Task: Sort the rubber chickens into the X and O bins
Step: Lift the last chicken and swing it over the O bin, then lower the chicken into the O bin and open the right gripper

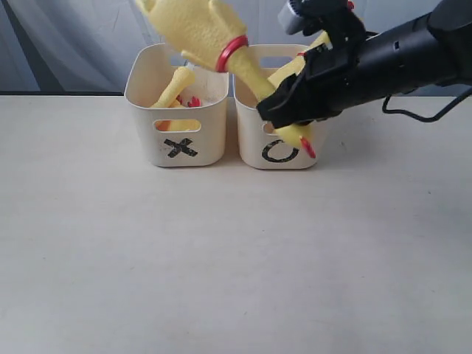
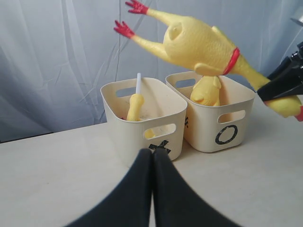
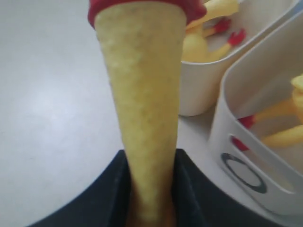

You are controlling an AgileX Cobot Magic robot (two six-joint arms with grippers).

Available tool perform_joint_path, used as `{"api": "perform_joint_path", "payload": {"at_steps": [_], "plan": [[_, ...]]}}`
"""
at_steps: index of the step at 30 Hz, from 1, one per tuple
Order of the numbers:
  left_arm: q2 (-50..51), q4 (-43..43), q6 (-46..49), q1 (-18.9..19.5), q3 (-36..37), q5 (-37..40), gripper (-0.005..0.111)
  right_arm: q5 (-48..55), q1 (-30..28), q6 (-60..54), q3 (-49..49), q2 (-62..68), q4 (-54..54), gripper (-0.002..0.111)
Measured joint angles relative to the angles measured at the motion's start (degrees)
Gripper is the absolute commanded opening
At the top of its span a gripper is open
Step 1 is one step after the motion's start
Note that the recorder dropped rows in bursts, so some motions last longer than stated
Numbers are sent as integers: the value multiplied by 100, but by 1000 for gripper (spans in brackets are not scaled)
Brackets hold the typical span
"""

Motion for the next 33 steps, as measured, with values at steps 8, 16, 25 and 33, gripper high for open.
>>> {"api": "perform_joint_path", "payload": {"at_steps": [8,16,25,33], "plan": [[0,0,0,0,0,0,0,-348,-527,1682,0,-101,-1357,-1],[0,0,0,0,0,0,0,-318,-645,3383,0,-101,-2980,-1],[0,0,0,0,0,0,0,-324,-645,3562,36,133,-3302,-1],[0,0,0,0,0,0,0,-690,-645,3621,36,545,-3322,-1]]}}
